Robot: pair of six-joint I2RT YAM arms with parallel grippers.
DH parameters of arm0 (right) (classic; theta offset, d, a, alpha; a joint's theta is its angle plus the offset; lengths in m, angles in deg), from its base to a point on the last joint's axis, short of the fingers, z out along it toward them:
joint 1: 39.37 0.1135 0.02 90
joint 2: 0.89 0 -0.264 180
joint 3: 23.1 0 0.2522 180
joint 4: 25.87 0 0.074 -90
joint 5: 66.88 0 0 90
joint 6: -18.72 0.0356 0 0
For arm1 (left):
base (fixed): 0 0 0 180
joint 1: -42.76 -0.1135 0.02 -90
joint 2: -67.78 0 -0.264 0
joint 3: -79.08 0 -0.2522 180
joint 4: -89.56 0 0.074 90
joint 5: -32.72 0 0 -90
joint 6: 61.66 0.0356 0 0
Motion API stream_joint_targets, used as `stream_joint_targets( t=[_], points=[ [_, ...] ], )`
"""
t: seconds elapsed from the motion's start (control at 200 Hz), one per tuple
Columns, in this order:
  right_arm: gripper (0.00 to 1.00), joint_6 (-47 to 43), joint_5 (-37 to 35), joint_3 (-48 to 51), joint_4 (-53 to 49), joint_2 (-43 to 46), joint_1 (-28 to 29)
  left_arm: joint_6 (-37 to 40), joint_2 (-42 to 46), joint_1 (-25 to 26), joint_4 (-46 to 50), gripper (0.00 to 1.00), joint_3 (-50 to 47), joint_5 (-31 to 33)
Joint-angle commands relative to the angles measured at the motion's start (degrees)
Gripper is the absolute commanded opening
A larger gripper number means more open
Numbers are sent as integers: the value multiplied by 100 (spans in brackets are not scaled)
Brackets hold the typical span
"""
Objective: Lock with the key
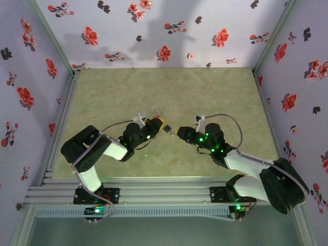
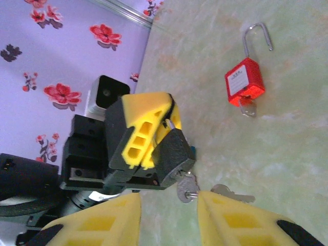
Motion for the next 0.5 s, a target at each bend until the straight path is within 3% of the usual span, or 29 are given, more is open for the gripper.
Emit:
stream_joint_targets(
  t=[0.0,0.495],
  points=[
    [33,-191,-74,-142,-47,-136,30,138,174,59,-263,0,138,-116],
    [33,-216,-20,-251,371,-540,142,124,210,150,-272,0,183,-193]
  ],
)
